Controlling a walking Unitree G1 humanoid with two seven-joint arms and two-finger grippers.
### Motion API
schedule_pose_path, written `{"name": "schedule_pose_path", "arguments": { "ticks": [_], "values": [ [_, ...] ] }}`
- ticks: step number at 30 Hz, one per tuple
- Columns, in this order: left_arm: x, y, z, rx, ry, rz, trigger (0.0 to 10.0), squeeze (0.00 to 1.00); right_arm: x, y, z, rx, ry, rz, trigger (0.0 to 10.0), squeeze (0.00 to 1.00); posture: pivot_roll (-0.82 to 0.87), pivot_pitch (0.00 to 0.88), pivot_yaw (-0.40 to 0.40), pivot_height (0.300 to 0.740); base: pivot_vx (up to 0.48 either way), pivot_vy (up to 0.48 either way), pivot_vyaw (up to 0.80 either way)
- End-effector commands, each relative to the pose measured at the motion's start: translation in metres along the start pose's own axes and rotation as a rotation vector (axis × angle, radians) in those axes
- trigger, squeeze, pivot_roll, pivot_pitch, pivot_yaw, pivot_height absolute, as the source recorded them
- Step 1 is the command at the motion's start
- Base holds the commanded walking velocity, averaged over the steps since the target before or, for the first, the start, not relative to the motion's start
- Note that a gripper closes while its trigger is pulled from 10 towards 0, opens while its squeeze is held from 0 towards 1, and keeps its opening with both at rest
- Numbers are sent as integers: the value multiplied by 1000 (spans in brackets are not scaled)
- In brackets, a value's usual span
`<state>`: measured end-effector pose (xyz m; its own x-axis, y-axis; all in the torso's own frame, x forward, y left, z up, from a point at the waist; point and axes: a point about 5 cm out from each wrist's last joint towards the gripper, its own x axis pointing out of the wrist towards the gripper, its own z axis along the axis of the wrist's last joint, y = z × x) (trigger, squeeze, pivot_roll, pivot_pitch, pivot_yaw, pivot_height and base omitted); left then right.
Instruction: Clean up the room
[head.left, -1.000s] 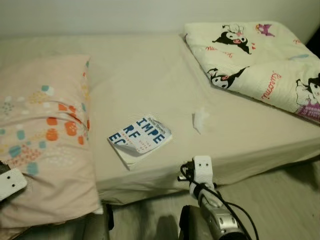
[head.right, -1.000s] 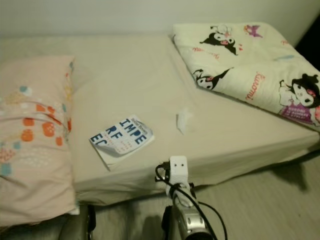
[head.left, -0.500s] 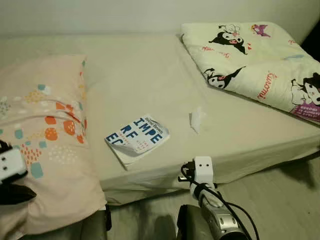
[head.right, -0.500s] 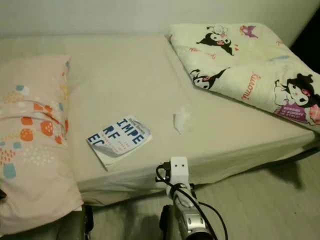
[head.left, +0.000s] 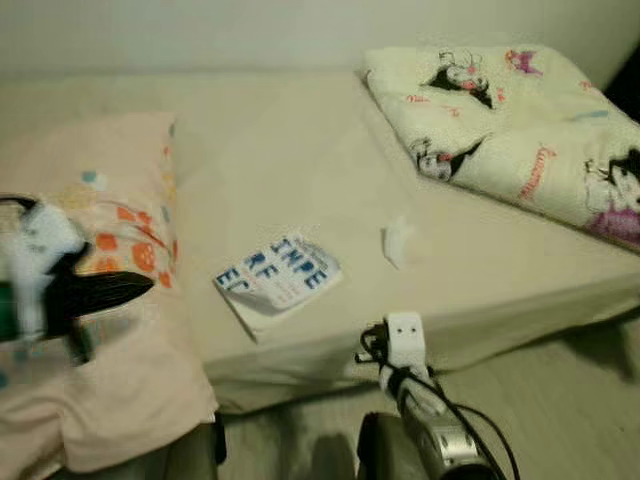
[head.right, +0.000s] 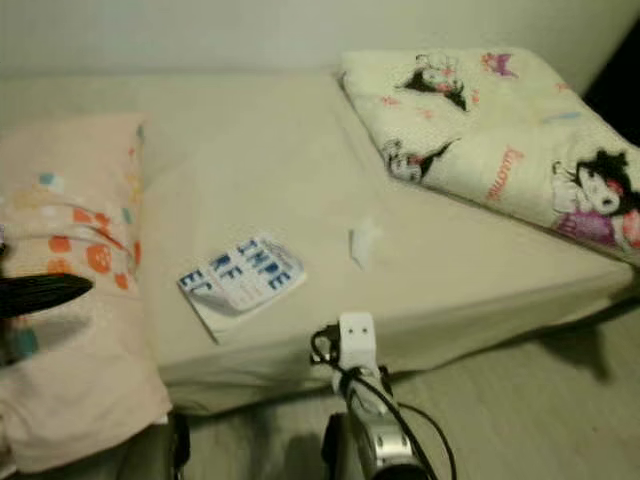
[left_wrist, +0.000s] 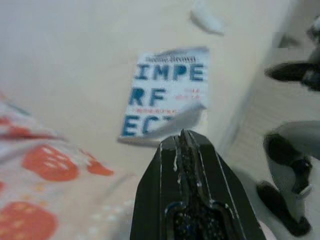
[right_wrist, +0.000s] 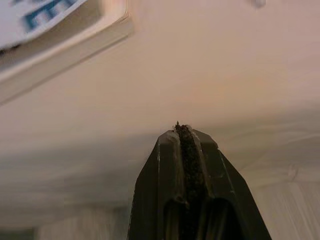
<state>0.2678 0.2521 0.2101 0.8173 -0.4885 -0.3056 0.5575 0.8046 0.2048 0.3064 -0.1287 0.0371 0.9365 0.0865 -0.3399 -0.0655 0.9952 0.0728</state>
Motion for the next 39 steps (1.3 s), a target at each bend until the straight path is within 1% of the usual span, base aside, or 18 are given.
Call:
{"name": "schedule_pose_path", "arguments": {
  "ticks": [1,2,3,4,5,8,9,10,12,13,18,22,23,27,30,35,38,39],
  "values": [
    [14,-2,-16,22,52,84,10000,0,0,-4,3,48,-25,-21,10000,0,189,73,-54,591,0,0,0],
    [14,-2,-16,22,52,84,10000,0,0,-4,3,48,-25,-21,10000,0,189,73,-54,591,0,0,0],
    [32,-6,-30,31,55,166,10000,0,1,-5,11,81,-62,-27,10000,0,186,72,-54,591,0,0,0],
    [32,-6,-30,31,55,166,10000,0,1,-5,11,81,-62,-27,10000,0,186,72,-54,591,0,0,0],
    [41,-7,-36,10,46,227,10000,0,2,-4,15,90,-84,-29,10000,0,184,71,-61,591,0,0,0],
    [49,-7,-38,-1,26,286,10000,0,3,-3,20,115,-116,-24,10000,0,181,72,-62,591,0,0,0],
    [58,-8,-39,-10,7,350,10000,0,5,-2,25,127,-137,-22,10000,0,180,75,-71,591,0,0,0],
    [69,-12,-38,2,-25,399,10000,0,9,2,31,121,-152,-12,10000,835,178,75,-75,591,0,0,0],
    [71,-15,-37,14,-37,402,10000,0,10,4,33,110,-152,-7,10000,835,178,75,-75,591,0,0,0],
    [77,-21,-34,44,-57,396,10000,0,13,7,35,100,-153,6,10000,1000,183,78,-76,591,0,0,0],
    [84,-38,-36,22,-84,341,10000,0,13,14,41,114,-186,47,10000,1000,185,72,-69,591,0,0,0],
    [85,-53,-55,-49,-38,342,10000,0,10,20,39,83,-194,53,10000,1000,167,54,-51,591,0,0,0],
    [84,-57,-59,-75,-31,347,10000,0,8,21,39,81,-208,50,10000,0,165,38,-50,591,0,0,0],
    [84,-61,-67,-74,-1,398,10000,0,1,20,40,94,-265,45,10000,0,167,34,-52,591,0,0,0],
    [86,-62,-74,-63,32,457,10000,0,-2,17,34,68,-257,35,10000,0,161,26,-52,591,0,0,0],
    [91,-72,-77,-120,-17,393,10000,0,-1,6,29,71,-230,-21,10000,0,153,2,-47,606,0,0,0],
    [91,-74,-77,-120,-23,398,10000,0,0,4,29,81,-222,-34,10000,0,153,2,-47,611,0,0,0],
    [92,-72,-78,-125,-14,436,10000,0,1,2,28,82,-211,-42,10000,0,157,0,-46,616,0,0,0]
  ]
}}
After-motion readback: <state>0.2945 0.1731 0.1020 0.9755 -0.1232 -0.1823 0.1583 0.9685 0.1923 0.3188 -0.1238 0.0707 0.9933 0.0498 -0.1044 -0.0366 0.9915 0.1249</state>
